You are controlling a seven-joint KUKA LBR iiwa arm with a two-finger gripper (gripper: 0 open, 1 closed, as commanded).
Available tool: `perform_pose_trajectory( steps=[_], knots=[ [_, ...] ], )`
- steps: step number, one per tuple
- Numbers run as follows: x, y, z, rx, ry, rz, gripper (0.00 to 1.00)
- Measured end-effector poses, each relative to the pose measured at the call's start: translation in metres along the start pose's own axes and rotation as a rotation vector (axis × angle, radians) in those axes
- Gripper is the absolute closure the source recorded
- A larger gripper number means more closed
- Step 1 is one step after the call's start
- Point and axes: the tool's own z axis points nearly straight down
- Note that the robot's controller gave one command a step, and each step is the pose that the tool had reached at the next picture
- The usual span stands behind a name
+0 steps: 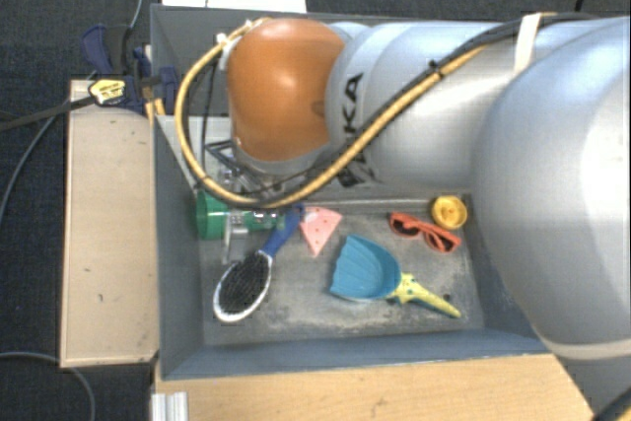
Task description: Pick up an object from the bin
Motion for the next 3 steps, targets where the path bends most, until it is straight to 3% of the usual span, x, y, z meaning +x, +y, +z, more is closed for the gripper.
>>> perform_pose_trajectory(
  steps=[1, 2, 3],
  knots=[
    [-0.002, -0.001, -0.005, -0.002, -0.007, 0.005, 0.00],
    [0.008, -0.031, 0.040, -0.002, -0.008, -0.093, 0.00],
    [0.019, -0.051, 0.069, -0.001, -0.005, -0.077, 0.00]
  ],
)
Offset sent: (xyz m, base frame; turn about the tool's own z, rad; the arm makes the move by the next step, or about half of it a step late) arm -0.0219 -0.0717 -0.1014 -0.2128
